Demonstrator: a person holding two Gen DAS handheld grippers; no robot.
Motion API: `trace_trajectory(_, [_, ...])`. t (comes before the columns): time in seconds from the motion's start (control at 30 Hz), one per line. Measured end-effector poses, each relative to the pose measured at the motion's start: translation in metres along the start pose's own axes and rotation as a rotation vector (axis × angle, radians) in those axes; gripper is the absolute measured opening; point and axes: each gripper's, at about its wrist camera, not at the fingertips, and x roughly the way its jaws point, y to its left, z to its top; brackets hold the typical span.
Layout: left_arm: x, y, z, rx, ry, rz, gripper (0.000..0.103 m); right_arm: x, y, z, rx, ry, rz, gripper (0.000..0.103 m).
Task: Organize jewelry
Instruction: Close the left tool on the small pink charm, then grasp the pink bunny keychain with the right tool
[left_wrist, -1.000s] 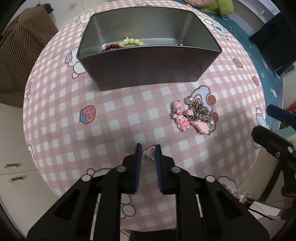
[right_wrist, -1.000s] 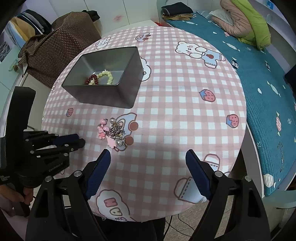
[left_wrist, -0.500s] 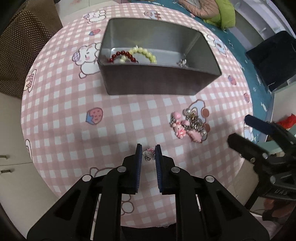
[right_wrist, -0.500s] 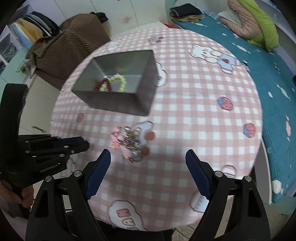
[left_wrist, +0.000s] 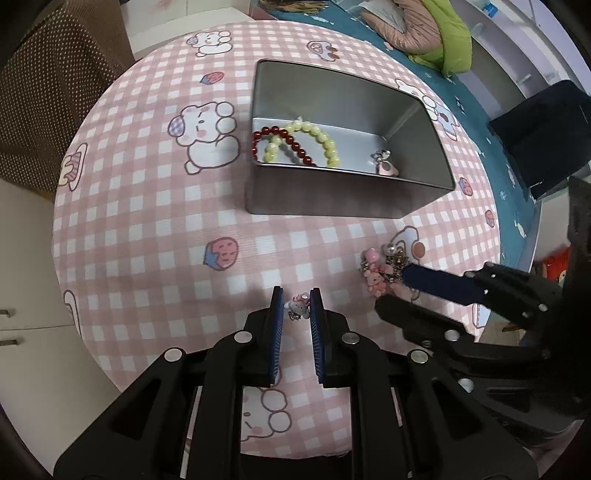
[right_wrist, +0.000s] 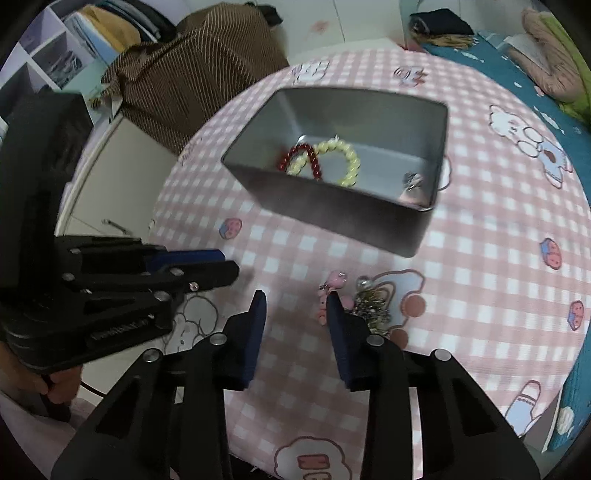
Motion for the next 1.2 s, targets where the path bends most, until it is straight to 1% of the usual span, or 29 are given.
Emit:
trace_trajectory(0.07, [0.0, 0.005, 0.0, -0.007, 0.002, -0.007, 0.015, 0.006, 0.0, -0.001, 0.009, 0.022, 0.0, 0.028])
trace_trajectory(0.13, [-0.002, 0.013, -0.001, -0.015, 0.008, -0.017, 0.015, 0.01, -0.001, -0.002, 0.019, 0.036, -0.003, 0.028])
trace_trajectory(0.23, [0.001, 0.016, -0.002, -0.015, 0.016, -0.024, 0.015, 0.018, -0.005, -0.003, 0.045, 0.059, -0.043, 0.028])
trace_trajectory(0.33, [0.003, 0.018, -0.003, -0.013, 0.024, -0.031, 0.015, 0.021, -0.008, -0.002, 0.064, 0.057, -0.051, 0.026])
trace_trajectory(0.53, [0.009, 0.019, -0.001, -0.002, 0.034, -0.036, 0.015, 0.029, 0.0, 0.001, 0.03, 0.054, -0.114, 0.026])
trace_trajectory(0.6, [0.01, 0.02, -0.002, -0.002, 0.039, -0.036, 0.015, 0.034, 0.01, 0.001, -0.023, 0.054, -0.168, 0.025])
trace_trajectory(0.7, [0.012, 0.022, -0.003, 0.002, 0.041, -0.041, 0.015, 0.04, 0.025, 0.0, -0.117, 0.057, -0.269, 0.016])
trace_trajectory(0.87, [0.01, 0.022, -0.003, 0.015, 0.034, -0.044, 0.015, 0.041, 0.025, 0.001, -0.09, 0.059, -0.266, 0.015])
trace_trajectory(0.93, [0.007, 0.021, -0.002, 0.022, 0.027, -0.04, 0.015, 0.039, 0.02, 0.003, -0.053, 0.062, -0.234, 0.015])
trace_trajectory(1.0, [0.004, 0.02, -0.001, 0.025, 0.02, -0.039, 0.015, 0.036, 0.013, 0.004, -0.022, 0.06, -0.227, 0.015])
trace_trajectory(1.1, [0.0, 0.019, 0.001, 0.029, 0.008, -0.042, 0.015, 0.023, 0.009, 0.006, 0.002, 0.034, -0.213, 0.015])
trace_trajectory(1.2, [-0.007, 0.015, 0.003, 0.042, -0.009, -0.049, 0.015, -0.001, 0.002, 0.006, 0.033, -0.005, -0.191, 0.015])
